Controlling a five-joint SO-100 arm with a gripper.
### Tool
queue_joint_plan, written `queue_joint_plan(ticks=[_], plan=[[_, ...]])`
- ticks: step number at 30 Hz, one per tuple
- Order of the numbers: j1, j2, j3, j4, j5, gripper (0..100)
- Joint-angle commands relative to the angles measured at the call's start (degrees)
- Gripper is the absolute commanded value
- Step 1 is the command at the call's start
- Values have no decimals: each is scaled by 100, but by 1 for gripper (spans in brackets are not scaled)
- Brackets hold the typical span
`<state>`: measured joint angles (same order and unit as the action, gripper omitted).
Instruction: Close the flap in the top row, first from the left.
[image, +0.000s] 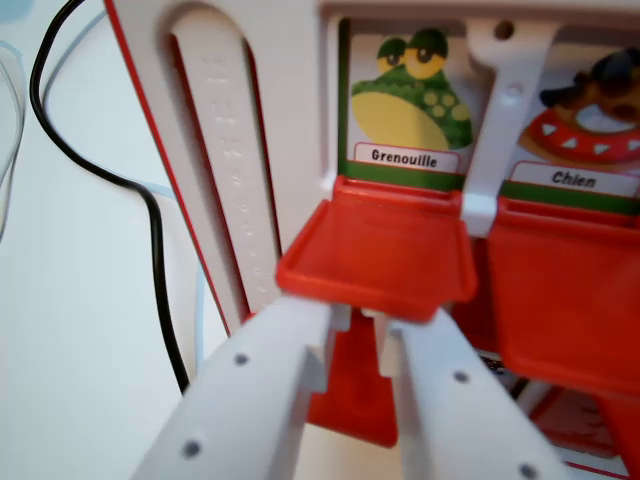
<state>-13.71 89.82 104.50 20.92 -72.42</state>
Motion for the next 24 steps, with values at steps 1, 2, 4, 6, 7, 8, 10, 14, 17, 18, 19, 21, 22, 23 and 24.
queue_joint_plan(ticks=[1, 2, 4, 6, 7, 8, 10, 14, 17, 18, 19, 21, 22, 23, 24], plan=[[-62, 105, -791, -62, 97, 0], [-62, 97, -800, -62, 105, 0], [-62, 88, -817, -79, 149, 0], [-53, 53, -896, -70, 193, 0], [-44, 18, -958, -53, 220, 0], [-26, -9, -1002, -53, 237, 0], [18, -79, -1063, -35, 264, 0], [132, -246, -1230, -35, 334, 0], [246, -492, -1503, -35, 325, 0], [281, -571, -1600, -35, 334, 0], [316, -633, -1687, -9, 334, 0], [360, -703, -1775, -9, 299, 0], [369, -703, -1793, -9, 272, 0], [369, -712, -1819, -9, 272, 0], [369, -712, -1828, 0, 272, 0]])
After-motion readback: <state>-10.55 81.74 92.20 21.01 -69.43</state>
